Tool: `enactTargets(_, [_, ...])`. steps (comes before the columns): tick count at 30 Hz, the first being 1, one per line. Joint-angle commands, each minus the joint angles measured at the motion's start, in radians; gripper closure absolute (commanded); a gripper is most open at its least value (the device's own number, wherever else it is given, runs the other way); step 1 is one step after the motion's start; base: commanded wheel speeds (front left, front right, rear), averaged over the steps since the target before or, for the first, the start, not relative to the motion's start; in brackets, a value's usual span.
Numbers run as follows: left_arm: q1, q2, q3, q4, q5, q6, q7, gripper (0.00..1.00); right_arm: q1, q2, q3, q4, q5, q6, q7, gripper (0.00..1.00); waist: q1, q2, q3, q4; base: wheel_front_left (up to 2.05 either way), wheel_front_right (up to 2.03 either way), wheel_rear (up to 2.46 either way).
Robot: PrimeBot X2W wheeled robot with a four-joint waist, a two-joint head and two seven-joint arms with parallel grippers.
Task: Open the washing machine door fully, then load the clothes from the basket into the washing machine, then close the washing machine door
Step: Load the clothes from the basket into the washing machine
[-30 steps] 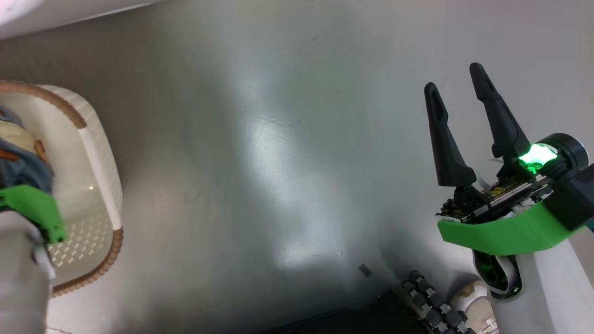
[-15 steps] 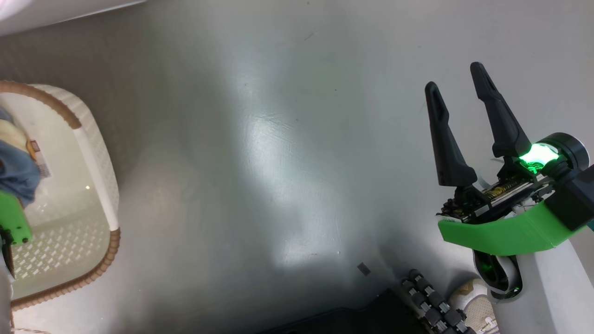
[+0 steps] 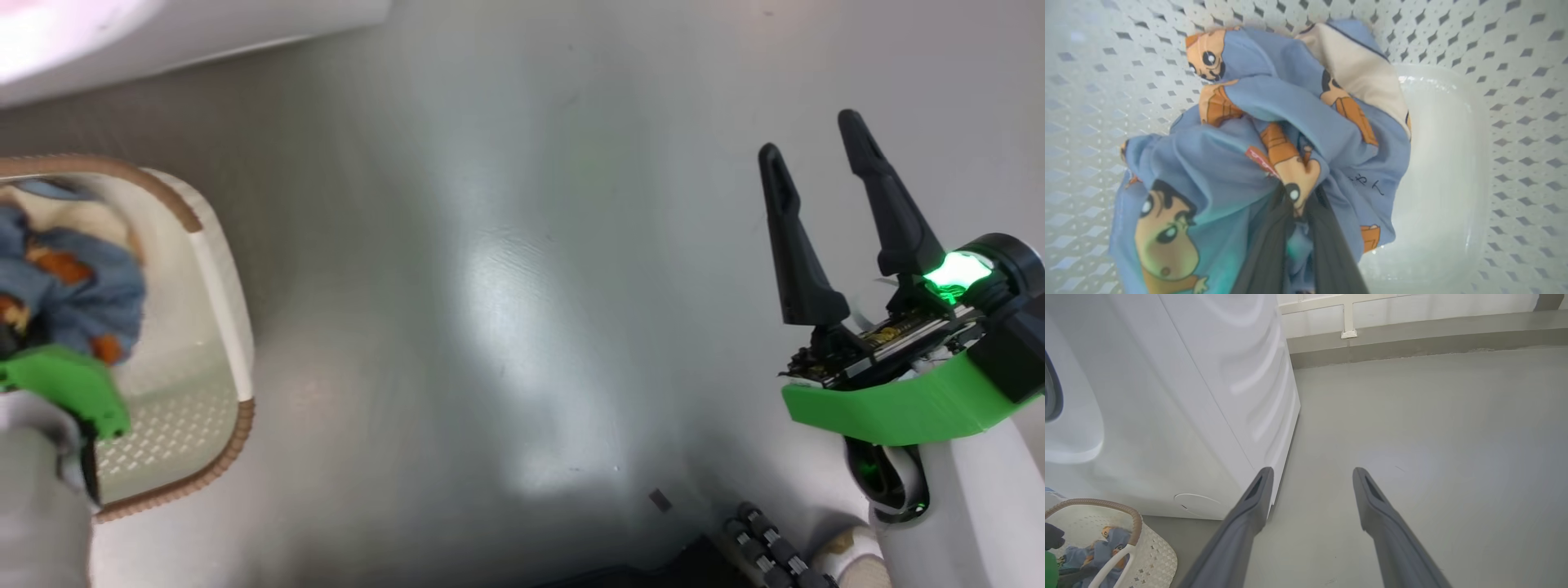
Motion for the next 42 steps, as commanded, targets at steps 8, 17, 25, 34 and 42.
enactTargets(8, [0.17,-0.035,0.112,-0.263,-0.005,-0.018,-0.012,1.0,0.057,-0.036,-0.02,-0.012,-0.019,0.006,-0.005,0.0,0.0,0.0,-0.112,0.091,0.0,0.0,0.0])
enactTargets(17, [0.307,-0.157,0.227,-0.5,0.061,-0.051,-0.012,1.0,0.127,-0.063,-0.05,0.003,-0.04,0.006,-0.005,0.0,0.0,0.0,-0.246,0.167,0.0,0.0,0.0])
enactTargets(25, [0.393,-0.212,0.287,-0.686,0.118,-0.101,-0.012,1.0,0.183,-0.07,-0.065,0.032,-0.048,0.006,-0.005,0.0,0.0,0.0,-0.359,0.204,0.0,0.0,0.0])
enactTargets(34, [0.517,-0.25,0.244,-0.879,0.173,-0.097,-0.012,1.0,0.238,-0.058,-0.05,0.089,-0.056,0.006,-0.005,0.0,0.0,0.0,-0.524,0.216,0.0,0.0,0.0])
enactTargets(42, [0.68,-0.255,0.154,-1.063,0.182,-0.055,0.033,1.0,0.282,-0.03,-0.039,0.133,-0.063,0.006,-0.005,0.0,0.0,0.0,-0.66,0.192,0.0,0.0,0.0])
